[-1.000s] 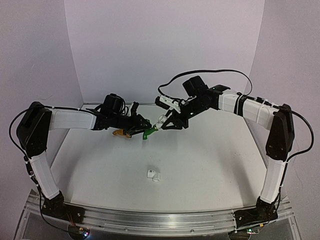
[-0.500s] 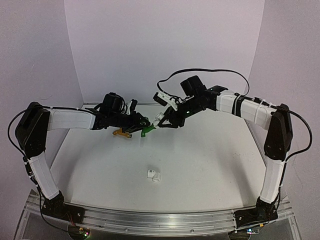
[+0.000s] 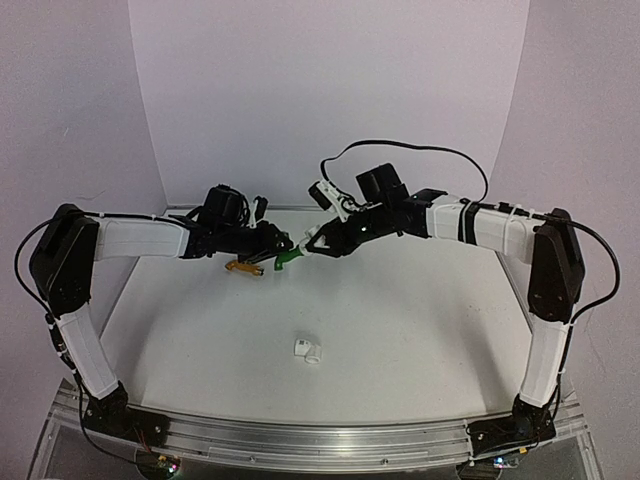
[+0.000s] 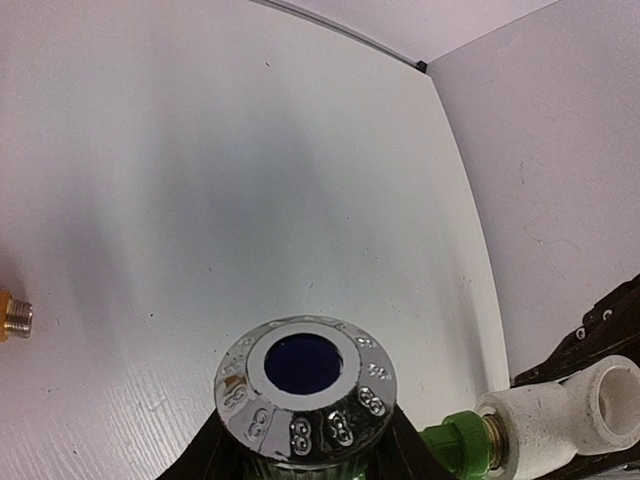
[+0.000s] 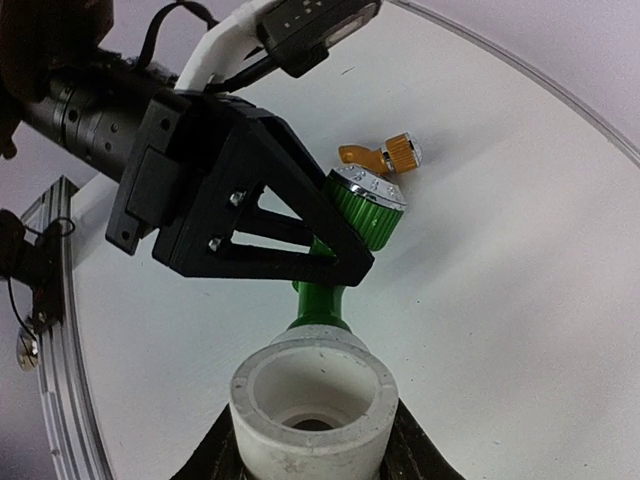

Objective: Install the water faucets
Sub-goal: Install the adaptor on the water faucet, then screw the water faucet onto the adaptor.

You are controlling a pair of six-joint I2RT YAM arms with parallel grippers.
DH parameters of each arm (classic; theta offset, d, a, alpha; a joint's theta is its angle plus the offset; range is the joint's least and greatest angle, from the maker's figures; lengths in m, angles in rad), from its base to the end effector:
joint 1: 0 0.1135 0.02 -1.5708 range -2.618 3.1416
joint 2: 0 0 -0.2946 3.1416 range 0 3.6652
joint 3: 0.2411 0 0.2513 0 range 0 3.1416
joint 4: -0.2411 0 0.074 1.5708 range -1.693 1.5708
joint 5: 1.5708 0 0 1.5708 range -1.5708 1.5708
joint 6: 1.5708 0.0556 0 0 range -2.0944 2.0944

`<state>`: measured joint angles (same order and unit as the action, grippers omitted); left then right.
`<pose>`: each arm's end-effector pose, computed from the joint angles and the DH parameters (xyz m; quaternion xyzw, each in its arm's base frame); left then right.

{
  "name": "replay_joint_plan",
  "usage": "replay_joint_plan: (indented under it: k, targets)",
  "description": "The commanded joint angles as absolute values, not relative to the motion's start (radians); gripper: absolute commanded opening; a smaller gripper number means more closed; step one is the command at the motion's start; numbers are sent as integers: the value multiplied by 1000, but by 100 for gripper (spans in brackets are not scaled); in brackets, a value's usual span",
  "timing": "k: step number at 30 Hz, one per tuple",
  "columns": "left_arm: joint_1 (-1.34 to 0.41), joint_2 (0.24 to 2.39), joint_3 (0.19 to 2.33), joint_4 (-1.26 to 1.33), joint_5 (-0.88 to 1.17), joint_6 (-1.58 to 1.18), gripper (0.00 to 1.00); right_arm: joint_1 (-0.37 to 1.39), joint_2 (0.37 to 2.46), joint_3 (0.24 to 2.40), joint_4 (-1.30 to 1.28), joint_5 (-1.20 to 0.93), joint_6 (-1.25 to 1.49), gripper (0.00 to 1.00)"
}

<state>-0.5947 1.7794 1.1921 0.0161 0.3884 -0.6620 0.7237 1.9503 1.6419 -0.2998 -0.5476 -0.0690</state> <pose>0.3385 -0.2544 0.2486 0.0635 0.8638 -0.4134 0.2809 0.3402 0.3392 0.3008 -0.4449 0.7389 0.3702 0.3450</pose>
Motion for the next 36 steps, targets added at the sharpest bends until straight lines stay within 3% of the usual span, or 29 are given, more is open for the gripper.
replay_joint_plan:
  k: [1, 36]
  targets:
    - [-641, 1713, 1294, 199, 512, -664, 0, 765, 1940, 1614, -88, -493, 146, 0]
    - [-690, 1712, 1304, 286, 353, -506, 0, 772, 1970, 1656, -92, -291, 894, 0]
